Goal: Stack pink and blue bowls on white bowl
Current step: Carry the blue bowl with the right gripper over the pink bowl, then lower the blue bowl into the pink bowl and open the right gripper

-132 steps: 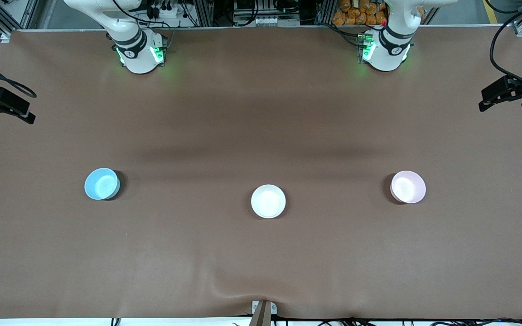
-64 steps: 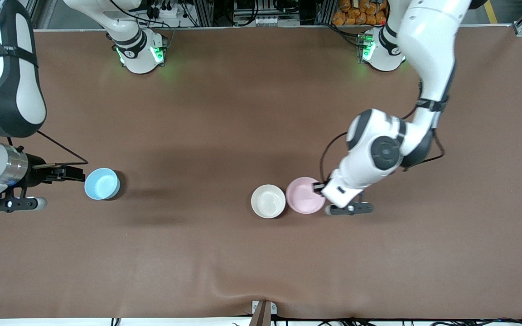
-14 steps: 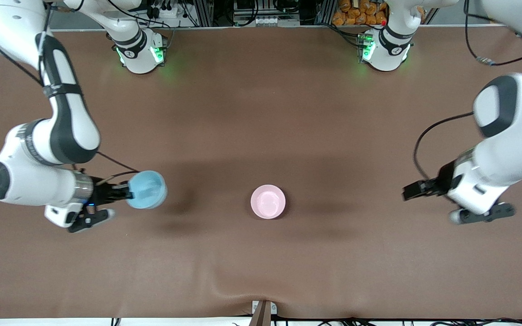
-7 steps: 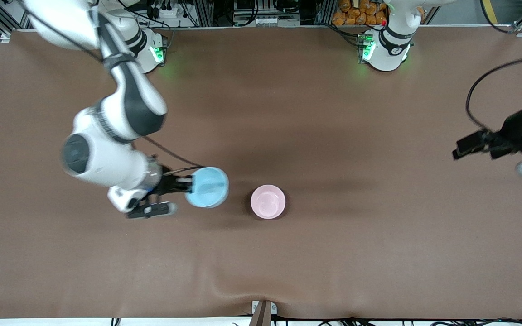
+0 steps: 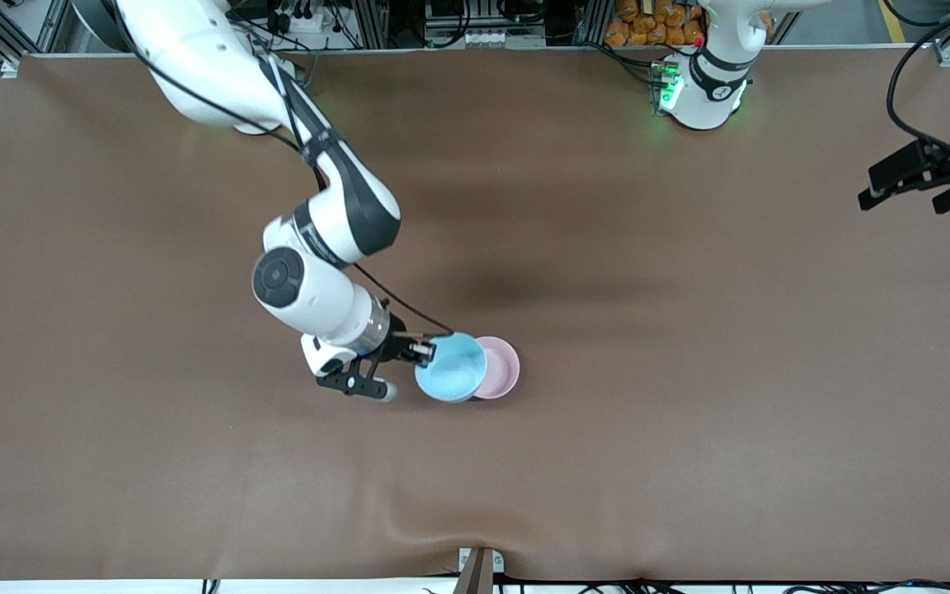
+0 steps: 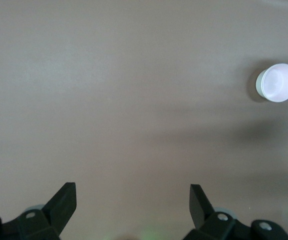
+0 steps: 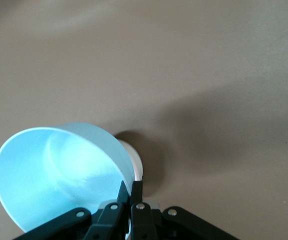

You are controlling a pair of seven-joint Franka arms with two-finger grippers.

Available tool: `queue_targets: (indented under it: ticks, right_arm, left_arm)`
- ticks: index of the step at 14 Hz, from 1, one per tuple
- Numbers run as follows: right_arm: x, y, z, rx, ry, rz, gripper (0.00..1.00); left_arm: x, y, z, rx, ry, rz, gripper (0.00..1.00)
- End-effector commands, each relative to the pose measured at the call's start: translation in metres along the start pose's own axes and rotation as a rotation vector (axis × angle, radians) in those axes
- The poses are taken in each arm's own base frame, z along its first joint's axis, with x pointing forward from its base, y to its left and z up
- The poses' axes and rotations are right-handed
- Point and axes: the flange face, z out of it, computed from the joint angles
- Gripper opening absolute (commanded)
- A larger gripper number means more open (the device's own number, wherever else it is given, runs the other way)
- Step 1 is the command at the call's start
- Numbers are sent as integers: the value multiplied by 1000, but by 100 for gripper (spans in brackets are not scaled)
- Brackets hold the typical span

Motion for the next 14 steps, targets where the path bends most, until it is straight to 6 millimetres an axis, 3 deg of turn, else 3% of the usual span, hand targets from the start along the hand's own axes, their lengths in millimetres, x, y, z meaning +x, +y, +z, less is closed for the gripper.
queue_targets:
  ticks: [1,3,7,14]
  right_arm:
    - [5,-7,8,3,-2,115,0]
    - [-13,-17,32,-44,16,158,0]
    - [-37,-25,68,-71,-2,196,0]
    - [-46,-23,84,-78,-24,205,0]
  left_arm:
    - [-25,-10,-2,15,-2,31,100]
    - [-19,-21,1,29,-1,17,100]
    - [-13,-13,8,62,-11,-37,100]
    - [-6,-15,15,59,-17,-33,100]
